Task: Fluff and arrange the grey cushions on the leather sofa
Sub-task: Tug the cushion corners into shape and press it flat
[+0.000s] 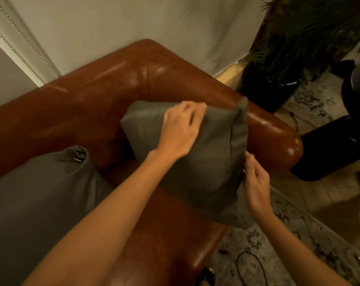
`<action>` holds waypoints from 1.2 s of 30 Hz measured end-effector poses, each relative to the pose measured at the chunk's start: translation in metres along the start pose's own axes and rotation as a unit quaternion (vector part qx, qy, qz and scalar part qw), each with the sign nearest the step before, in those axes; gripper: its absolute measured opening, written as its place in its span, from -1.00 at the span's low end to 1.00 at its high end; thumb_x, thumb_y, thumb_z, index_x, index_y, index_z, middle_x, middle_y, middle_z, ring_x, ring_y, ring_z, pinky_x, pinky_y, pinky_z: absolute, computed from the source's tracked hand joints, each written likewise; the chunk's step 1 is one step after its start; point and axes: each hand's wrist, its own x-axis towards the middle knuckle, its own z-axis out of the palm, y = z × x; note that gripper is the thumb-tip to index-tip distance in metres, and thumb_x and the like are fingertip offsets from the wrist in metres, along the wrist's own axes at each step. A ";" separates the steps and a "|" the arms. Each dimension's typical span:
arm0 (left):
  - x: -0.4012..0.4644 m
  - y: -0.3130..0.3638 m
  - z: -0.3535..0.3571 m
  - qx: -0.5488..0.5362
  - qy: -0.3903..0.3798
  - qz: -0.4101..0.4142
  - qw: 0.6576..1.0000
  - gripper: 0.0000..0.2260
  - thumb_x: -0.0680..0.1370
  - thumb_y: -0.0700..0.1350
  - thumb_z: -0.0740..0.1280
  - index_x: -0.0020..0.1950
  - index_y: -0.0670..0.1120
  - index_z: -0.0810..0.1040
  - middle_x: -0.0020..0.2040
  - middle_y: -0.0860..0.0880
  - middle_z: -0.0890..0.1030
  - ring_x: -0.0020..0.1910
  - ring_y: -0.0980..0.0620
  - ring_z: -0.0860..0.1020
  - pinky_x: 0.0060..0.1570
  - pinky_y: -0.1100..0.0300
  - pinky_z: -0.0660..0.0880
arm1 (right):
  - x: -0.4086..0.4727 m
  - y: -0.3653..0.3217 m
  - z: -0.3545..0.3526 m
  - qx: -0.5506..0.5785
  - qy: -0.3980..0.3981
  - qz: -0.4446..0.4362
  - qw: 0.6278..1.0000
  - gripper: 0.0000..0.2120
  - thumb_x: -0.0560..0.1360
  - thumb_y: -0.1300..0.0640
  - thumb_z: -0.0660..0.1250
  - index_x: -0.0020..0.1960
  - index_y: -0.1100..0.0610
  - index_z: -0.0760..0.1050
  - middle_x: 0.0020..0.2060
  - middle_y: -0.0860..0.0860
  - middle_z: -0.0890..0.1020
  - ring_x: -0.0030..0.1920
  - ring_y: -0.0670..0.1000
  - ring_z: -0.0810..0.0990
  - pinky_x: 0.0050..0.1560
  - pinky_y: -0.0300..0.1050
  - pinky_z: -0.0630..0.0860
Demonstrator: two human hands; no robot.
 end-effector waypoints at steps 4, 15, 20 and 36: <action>-0.043 0.002 0.035 -0.052 -0.136 0.012 0.989 -0.61 0.59 0.10 0.19 0.30 -0.07 0.55 0.30 -0.04 0.52 0.35 0.06 0.39 0.44 0.24 0.02 | 0.009 -0.008 -0.032 0.033 0.068 0.012 0.997 -0.34 0.38 -0.52 0.16 0.24 -0.09 0.53 0.18 -0.14 0.62 0.25 -0.13 0.55 0.28 -0.11 0.47; -0.069 -0.048 0.006 0.146 0.003 -0.095 0.985 -0.60 0.59 0.14 0.22 0.35 -0.02 0.49 0.48 -0.11 0.32 0.55 -0.08 0.04 0.48 -0.08 -0.21 | 0.052 -0.061 -0.030 -0.277 -0.172 0.055 0.944 -0.67 0.60 -0.18 0.16 0.29 -0.11 0.46 0.22 -0.14 0.54 0.26 -0.09 0.48 0.27 -0.10 0.38; -0.085 -0.061 -0.007 0.082 0.026 -0.263 0.961 -0.32 0.51 0.39 0.13 0.55 0.11 0.14 0.57 0.03 0.13 0.57 -0.03 -0.08 0.46 -0.19 -0.23 | 0.044 -0.045 0.040 -0.330 -0.289 0.070 0.896 -0.35 0.51 -0.34 0.20 0.52 -0.14 0.16 0.50 -0.07 0.27 0.47 0.04 0.28 0.36 -0.03 0.24; -0.072 -0.031 -0.035 -0.392 0.046 -0.588 0.706 -0.74 0.61 0.04 0.19 0.02 -0.09 0.59 0.02 -0.16 0.63 -0.08 -0.08 0.58 -0.21 0.08 0.46 | 0.038 -0.038 0.085 -0.358 -0.241 -0.017 0.902 -0.57 0.61 -0.28 0.04 0.29 -0.12 0.50 0.04 -0.08 0.65 0.10 0.06 0.60 0.12 0.15 0.52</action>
